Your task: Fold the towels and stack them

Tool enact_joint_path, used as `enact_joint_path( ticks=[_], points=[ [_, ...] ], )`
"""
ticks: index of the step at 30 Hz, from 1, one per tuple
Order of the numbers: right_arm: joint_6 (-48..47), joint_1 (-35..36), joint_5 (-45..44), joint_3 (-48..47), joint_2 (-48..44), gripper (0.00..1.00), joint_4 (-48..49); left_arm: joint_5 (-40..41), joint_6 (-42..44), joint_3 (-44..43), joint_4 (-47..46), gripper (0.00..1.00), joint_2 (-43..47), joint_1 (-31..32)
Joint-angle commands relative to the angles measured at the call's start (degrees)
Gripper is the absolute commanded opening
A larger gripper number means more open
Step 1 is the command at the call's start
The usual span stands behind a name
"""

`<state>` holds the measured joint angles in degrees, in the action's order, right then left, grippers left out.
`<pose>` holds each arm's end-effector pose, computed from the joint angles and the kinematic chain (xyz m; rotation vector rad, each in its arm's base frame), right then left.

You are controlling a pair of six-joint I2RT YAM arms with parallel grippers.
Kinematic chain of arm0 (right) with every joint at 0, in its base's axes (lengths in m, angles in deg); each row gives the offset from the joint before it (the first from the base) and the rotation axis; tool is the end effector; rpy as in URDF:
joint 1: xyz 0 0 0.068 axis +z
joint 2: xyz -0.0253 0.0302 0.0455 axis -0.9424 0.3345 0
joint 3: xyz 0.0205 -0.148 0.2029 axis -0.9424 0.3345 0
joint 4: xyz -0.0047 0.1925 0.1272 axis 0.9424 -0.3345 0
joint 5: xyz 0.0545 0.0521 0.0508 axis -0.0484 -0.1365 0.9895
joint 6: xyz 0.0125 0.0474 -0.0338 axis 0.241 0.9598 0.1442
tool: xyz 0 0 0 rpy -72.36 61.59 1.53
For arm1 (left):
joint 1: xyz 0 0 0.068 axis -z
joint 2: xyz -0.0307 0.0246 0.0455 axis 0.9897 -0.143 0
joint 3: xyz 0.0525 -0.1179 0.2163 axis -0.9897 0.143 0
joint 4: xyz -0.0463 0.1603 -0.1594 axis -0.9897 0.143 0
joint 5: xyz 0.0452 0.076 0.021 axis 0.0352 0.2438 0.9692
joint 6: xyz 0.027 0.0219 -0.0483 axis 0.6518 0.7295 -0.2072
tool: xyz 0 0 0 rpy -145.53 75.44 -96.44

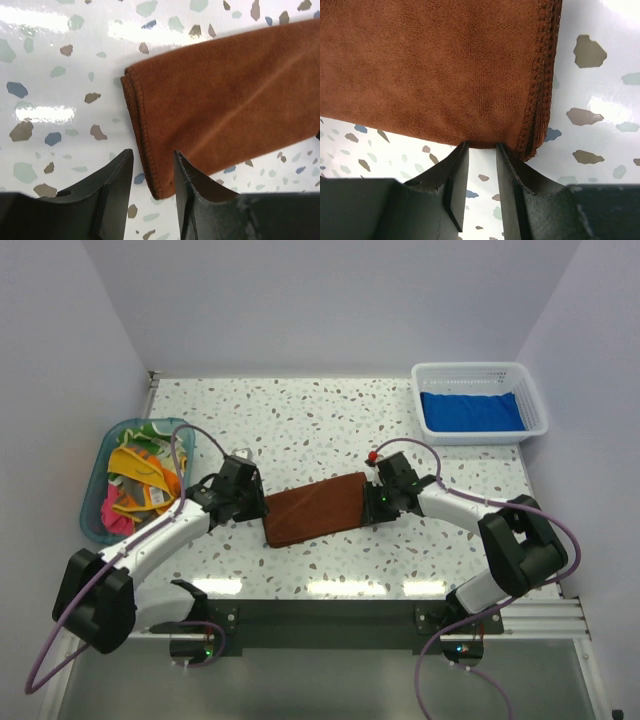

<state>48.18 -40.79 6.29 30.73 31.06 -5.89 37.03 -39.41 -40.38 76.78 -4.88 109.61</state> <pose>0.2282 0.1401 0.1570 -0.2622 2.6783 0.5674 0.1893 -0.0963 0.1999 -0.3018 2.5604 -0.3657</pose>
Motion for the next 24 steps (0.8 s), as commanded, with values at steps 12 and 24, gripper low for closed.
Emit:
enact_joint_path(
  ticks=[12,24],
  points=[
    [0.98,0.04,-3.42,2.32,0.61,0.31,5.33,9.77,-3.12,-3.75,-9.89,0.34,-12.06,-0.5],
    [0.54,0.04,-3.51,3.11,0.96,0.3,5.41,11.44,-3.83,-4.36,-11.48,0.32,-15.66,-0.59]
  ],
)
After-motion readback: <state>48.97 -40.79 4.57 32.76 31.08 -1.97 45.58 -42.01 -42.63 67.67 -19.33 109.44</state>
